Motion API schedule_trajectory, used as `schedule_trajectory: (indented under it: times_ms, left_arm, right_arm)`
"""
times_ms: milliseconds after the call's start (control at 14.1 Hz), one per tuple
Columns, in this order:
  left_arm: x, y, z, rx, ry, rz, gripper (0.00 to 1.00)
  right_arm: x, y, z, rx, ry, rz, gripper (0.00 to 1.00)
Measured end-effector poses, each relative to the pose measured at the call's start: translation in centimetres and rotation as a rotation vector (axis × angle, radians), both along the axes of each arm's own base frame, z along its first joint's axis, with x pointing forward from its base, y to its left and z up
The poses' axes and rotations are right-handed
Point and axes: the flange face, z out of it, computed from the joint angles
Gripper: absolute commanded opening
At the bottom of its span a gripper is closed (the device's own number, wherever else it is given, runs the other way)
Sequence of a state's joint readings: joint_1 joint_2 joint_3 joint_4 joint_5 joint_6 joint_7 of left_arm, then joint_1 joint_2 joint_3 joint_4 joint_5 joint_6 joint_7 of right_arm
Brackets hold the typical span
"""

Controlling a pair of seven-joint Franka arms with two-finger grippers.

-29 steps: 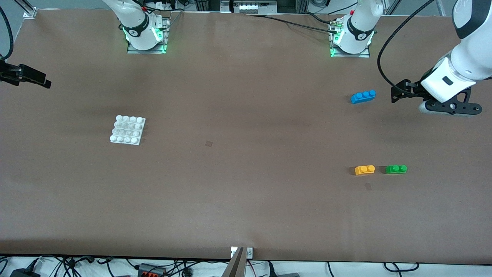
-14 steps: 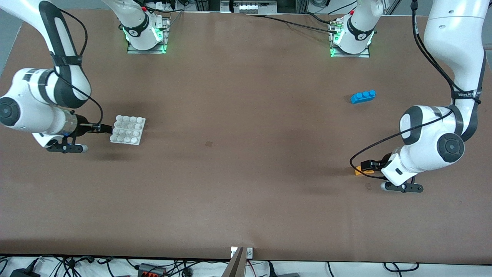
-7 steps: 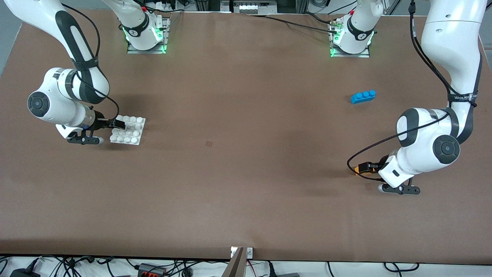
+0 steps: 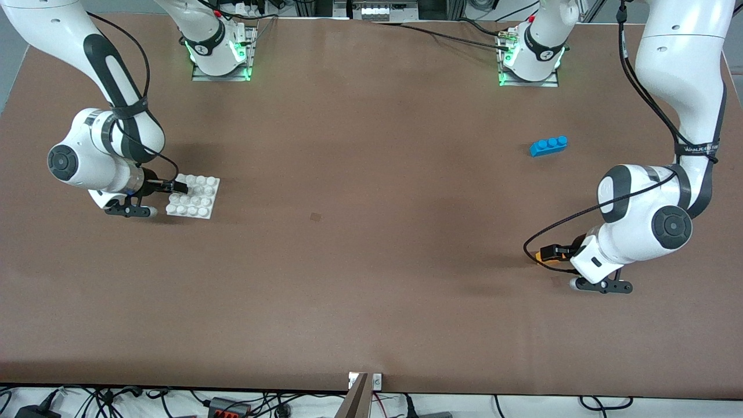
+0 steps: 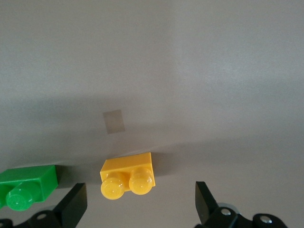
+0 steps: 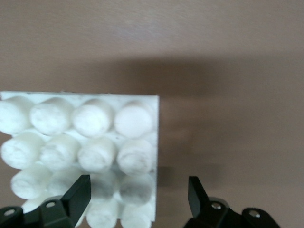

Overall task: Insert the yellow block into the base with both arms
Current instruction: 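Grasp the yellow block with the left gripper while the right gripper grips the base, then slide the white base toward the table middle with the right gripper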

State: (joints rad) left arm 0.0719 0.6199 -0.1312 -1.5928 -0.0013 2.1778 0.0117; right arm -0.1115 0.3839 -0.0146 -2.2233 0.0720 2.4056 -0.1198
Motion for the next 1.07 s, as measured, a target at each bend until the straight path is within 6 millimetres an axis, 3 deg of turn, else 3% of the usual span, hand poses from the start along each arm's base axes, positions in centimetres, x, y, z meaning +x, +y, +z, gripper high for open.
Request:
schedule_trajectory:
  times_ms: [71,356,711,854,1067]
  left_arm:
    - [-0.1,-0.2,0.0,0.000,0.005,-0.003,1.00]
    - [-0.2,-0.2,-0.2,0.001,0.016,-0.004,1.00]
    - [-0.5,0.6,-3.7,0.001,0.060,0.008,1.00]
    - [-0.5,0.7,-5.0,0.001,0.062,0.011,1.00]
    - [-0.4,0.9,-6.5,0.001,0.056,0.015,1.00]
  right_arm:
    - [0.3,0.6,0.1,0.002,-0.016,0.009,0.90]
    - [0.4,1.1,-0.1,0.004,-0.029,0.021,0.59]
    - [0.5,1.7,-0.5,0.012,-0.027,0.042,0.58]
    - [0.6,3.4,-0.5,0.024,-0.028,0.069,0.58]
    - [0.8,7.7,-0.5,0.054,-0.031,0.140,0.58]
